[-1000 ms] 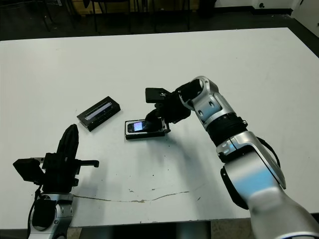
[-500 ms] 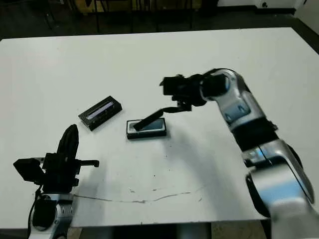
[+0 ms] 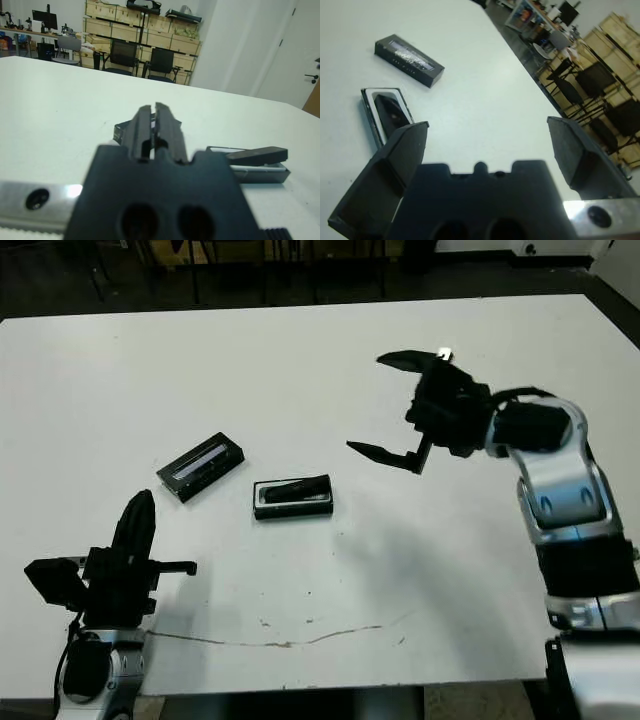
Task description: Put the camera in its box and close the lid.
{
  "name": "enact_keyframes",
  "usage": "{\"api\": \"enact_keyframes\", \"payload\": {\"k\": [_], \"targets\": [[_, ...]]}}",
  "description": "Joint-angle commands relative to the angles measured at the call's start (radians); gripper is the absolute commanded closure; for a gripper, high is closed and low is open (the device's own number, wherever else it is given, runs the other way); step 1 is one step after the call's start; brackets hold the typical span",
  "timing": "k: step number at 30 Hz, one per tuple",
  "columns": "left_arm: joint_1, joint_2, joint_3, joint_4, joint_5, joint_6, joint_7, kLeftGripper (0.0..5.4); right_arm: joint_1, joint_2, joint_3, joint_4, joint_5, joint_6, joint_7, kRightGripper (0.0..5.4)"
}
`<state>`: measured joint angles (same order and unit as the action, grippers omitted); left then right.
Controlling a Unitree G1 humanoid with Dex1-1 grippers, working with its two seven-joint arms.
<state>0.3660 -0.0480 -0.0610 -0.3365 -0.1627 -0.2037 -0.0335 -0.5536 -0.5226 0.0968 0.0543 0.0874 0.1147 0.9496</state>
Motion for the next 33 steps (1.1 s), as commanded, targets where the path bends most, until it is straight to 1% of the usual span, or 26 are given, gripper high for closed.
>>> {"api": "enact_keyframes", "payload": {"k": [1, 3, 5, 8, 9, 10, 13, 15, 17, 19, 22, 27, 30, 33], "targets": [[0.060, -0.003, 0.003, -0.008, 0.010, 0.029, 0.012, 5.40, 0.019, 0.007, 0.002, -0.008, 0.034, 0.054, -0.004, 0.02], [0.060, -0.005, 0.002, -0.009, 0.005, 0.028, 0.011, 5.40, 0.011, 0.008, 0.004, -0.011, 0.047, 0.103, -0.012, 0.02], [0.059, -0.004, 0.003, -0.005, -0.002, 0.029, 0.008, 5.40, 0.001, 0.015, 0.005, 0.000, 0.058, 0.125, -0.019, 0.02], [0.059, -0.002, 0.003, -0.002, 0.009, 0.023, 0.011, 5.40, -0.016, 0.044, 0.000, 0.032, 0.087, 0.164, -0.036, 0.02], [0.058, 0.000, 0.003, 0.000, 0.008, 0.020, 0.008, 5.40, -0.023, 0.049, 0.003, 0.040, 0.091, 0.178, -0.039, 0.09], [0.057, 0.001, 0.004, 0.005, 0.003, 0.013, 0.002, 5.40, -0.031, 0.051, 0.008, 0.051, 0.094, 0.185, -0.035, 0.16], [0.055, 0.003, 0.006, 0.011, -0.005, 0.010, -0.005, 5.40, -0.090, 0.038, 0.053, 0.113, 0.087, 0.195, 0.040, 0.01], [0.055, 0.000, 0.007, 0.010, -0.010, 0.012, -0.007, 5.40, -0.137, 0.026, 0.095, 0.159, 0.069, 0.190, 0.104, 0.17], [0.055, -0.002, 0.007, 0.011, -0.017, 0.013, -0.009, 5.40, -0.194, 0.023, 0.139, 0.227, 0.057, 0.187, 0.186, 0.07], [0.058, -0.001, 0.004, 0.006, -0.001, 0.017, 0.000, 5.40, -0.239, 0.031, 0.172, 0.302, 0.041, 0.162, 0.246, 0.01], [0.060, -0.004, 0.002, -0.001, -0.001, 0.021, 0.003, 5.40, -0.298, 0.052, 0.212, 0.408, 0.014, 0.139, 0.310, 0.01], [0.058, 0.000, 0.006, 0.011, 0.001, 0.009, -0.003, 5.40, -0.370, 0.089, 0.250, 0.554, -0.009, 0.117, 0.406, 0.01], [0.063, -0.004, 0.004, 0.003, -0.010, 0.021, -0.002, 5.40, -0.394, 0.106, 0.268, 0.624, -0.033, 0.064, 0.447, 0.01], [0.065, -0.003, 0.003, -0.004, -0.009, 0.029, 0.001, 5.40, -0.397, 0.116, 0.273, 0.660, -0.057, 0.015, 0.455, 0.01]]}}
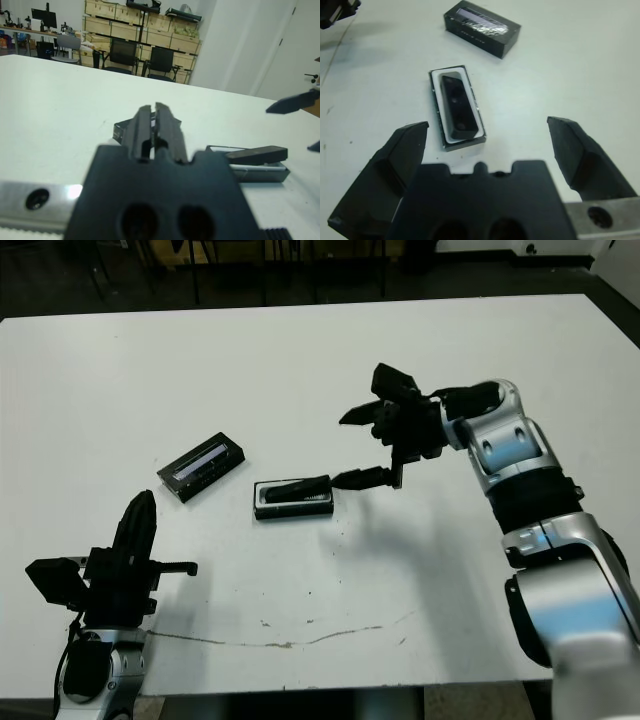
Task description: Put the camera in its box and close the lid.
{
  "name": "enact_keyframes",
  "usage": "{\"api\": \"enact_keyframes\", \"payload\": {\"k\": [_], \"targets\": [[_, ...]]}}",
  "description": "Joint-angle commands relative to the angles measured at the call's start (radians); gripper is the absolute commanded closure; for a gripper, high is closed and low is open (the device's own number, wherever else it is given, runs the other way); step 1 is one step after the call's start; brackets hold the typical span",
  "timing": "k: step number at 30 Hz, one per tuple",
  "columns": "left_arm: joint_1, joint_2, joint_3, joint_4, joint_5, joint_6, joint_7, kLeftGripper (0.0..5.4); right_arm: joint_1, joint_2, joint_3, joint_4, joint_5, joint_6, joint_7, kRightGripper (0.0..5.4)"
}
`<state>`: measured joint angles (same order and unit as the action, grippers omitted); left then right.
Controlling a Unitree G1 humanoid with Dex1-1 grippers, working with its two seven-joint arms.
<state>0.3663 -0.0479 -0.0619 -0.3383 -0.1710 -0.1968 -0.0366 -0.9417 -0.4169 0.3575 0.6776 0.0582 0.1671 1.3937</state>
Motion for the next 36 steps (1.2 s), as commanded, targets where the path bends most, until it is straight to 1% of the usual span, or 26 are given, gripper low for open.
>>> {"api": "enact_keyframes", "payload": {"k": [1, 5, 9, 12, 14, 18, 24, 36], "targets": [[0.065, -0.003, 0.004, -0.002, 0.002, 0.021, 0.005, 5.40, -0.008, 0.016, 0.010, 0.049, -0.029, -0.045, 0.014, 0.01], [0.061, -0.001, 0.007, 0.009, -0.008, 0.013, -0.004, 5.40, -0.003, 0.027, 0.001, 0.079, -0.039, -0.064, 0.018, 0.01], [0.062, 0.000, 0.003, 0.004, 0.017, 0.014, 0.006, 5.40, 0.008, 0.031, -0.011, 0.084, -0.036, -0.067, 0.022, 0.01], [0.061, 0.000, 0.003, 0.006, 0.017, 0.010, 0.003, 5.40, 0.012, 0.034, -0.012, 0.090, -0.039, -0.074, 0.025, 0.01], [0.062, -0.002, 0.003, 0.007, 0.021, 0.007, 0.006, 5.40, 0.011, 0.037, -0.011, 0.099, -0.040, -0.075, 0.030, 0.21], [0.064, -0.005, 0.002, -0.002, -0.004, 0.022, 0.000, 5.40, 0.017, 0.042, -0.015, 0.109, -0.040, -0.089, 0.026, 0.84], [0.065, 0.002, 0.003, 0.000, 0.017, 0.015, 0.004, 5.40, 0.020, 0.055, -0.016, 0.136, -0.040, -0.084, 0.036, 1.96], [0.065, -0.004, 0.003, -0.001, 0.009, 0.018, 0.005, 5.40, 0.021, 0.070, 0.007, 0.151, -0.080, -0.116, 0.058, 4.11]]}}
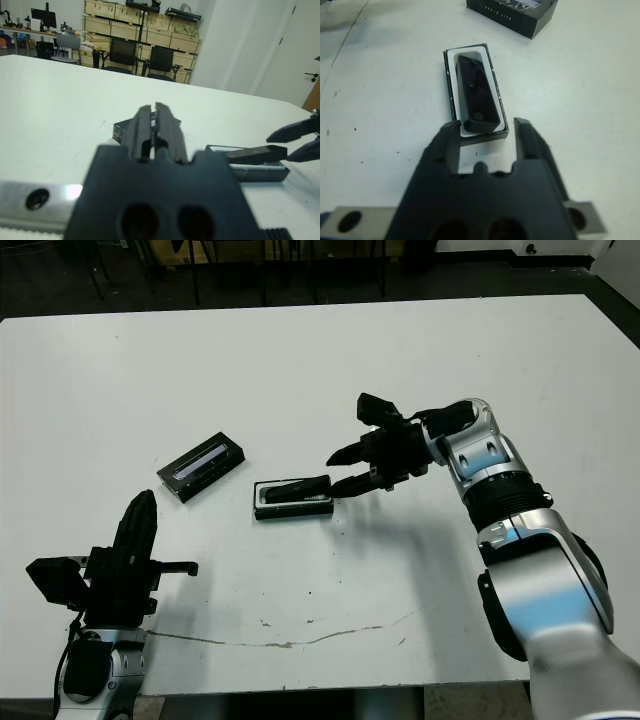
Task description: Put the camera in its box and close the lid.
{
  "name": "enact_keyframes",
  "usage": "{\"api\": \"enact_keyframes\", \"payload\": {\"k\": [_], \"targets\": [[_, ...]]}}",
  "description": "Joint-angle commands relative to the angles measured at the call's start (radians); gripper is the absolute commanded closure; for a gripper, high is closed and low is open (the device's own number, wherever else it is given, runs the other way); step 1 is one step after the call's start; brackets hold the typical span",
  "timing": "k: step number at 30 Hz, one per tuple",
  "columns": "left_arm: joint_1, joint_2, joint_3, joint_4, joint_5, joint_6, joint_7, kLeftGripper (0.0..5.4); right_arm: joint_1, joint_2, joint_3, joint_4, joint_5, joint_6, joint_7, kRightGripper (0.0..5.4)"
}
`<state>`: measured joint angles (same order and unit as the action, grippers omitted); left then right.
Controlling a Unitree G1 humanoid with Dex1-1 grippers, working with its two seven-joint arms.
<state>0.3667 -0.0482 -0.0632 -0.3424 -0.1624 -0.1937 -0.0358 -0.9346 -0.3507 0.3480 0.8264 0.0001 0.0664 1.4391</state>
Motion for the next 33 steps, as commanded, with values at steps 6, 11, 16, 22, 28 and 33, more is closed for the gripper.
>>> {"api": "enact_keyframes", "payload": {"k": [6, 11, 16, 22, 28, 33], "targets": [[0.060, -0.004, 0.008, 0.016, -0.006, -0.001, -0.003, 5.40, 0.019, 0.011, 0.014, 0.016, -0.025, -0.032, 0.036, 3.64], [0.065, -0.008, 0.004, 0.005, -0.005, 0.011, 0.007, 5.40, 0.023, 0.013, 0.024, 0.014, -0.040, -0.022, 0.036, 3.95], [0.067, -0.007, 0.002, -0.003, 0.004, 0.020, 0.013, 5.40, 0.031, 0.016, 0.024, 0.016, -0.045, -0.018, 0.031, 4.84], [0.063, -0.004, 0.003, 0.005, 0.005, 0.010, 0.011, 5.40, 0.065, 0.028, -0.004, -0.004, -0.023, 0.010, -0.017, 5.39], [0.067, -0.003, 0.001, -0.005, 0.009, 0.026, 0.016, 5.40, 0.097, 0.030, -0.025, -0.039, -0.009, 0.000, -0.046, 5.39], [0.064, -0.005, 0.003, 0.006, -0.011, 0.014, 0.004, 5.40, 0.111, 0.032, -0.037, -0.059, -0.007, 0.002, -0.071, 5.39]]}}
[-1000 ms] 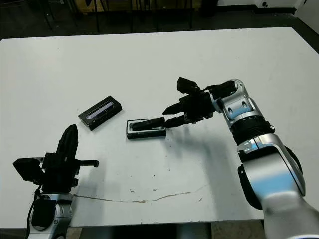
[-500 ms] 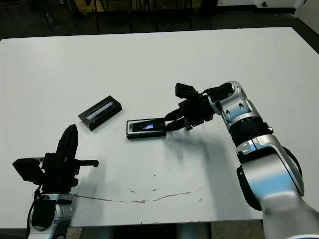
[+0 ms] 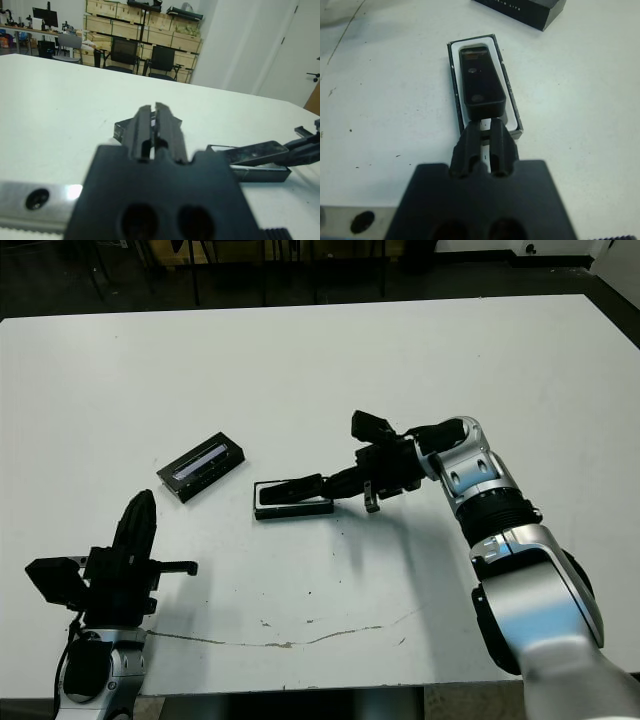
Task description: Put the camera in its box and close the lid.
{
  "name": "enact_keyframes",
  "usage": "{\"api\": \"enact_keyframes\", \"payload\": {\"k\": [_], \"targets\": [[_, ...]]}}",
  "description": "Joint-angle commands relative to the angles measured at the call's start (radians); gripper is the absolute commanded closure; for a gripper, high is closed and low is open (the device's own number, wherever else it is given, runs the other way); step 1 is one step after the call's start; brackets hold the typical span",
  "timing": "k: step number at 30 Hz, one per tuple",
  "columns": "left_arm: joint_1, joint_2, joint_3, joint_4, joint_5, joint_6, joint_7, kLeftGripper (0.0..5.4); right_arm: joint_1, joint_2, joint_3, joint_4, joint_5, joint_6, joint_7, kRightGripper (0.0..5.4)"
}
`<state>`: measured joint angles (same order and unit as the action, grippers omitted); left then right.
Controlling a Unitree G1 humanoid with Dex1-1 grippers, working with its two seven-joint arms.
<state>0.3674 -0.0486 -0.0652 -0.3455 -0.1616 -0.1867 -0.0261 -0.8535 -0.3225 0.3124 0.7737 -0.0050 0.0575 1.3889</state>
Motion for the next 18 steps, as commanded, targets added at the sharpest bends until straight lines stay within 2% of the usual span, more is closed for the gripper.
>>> {"api": "enact_keyframes", "payload": {"k": [1, 7, 12, 18], "targets": [[0.063, -0.006, 0.005, 0.010, -0.018, 0.008, -0.007, 5.40, 0.031, 0.004, -0.002, -0.009, -0.002, 0.014, -0.022, 5.39], [0.068, -0.004, 0.001, -0.005, -0.009, 0.025, 0.005, 5.40, 0.026, -0.005, 0.007, -0.031, -0.013, 0.023, -0.025, 5.39], [0.068, -0.004, 0.003, -0.005, 0.001, 0.020, 0.007, 5.40, 0.020, -0.049, 0.002, -0.081, -0.046, -0.028, -0.069, 5.39], [0.066, -0.004, 0.007, -0.001, -0.008, 0.016, 0.002, 5.40, -0.021, -0.105, -0.038, -0.073, -0.047, -0.019, -0.113, 5.39]]}}
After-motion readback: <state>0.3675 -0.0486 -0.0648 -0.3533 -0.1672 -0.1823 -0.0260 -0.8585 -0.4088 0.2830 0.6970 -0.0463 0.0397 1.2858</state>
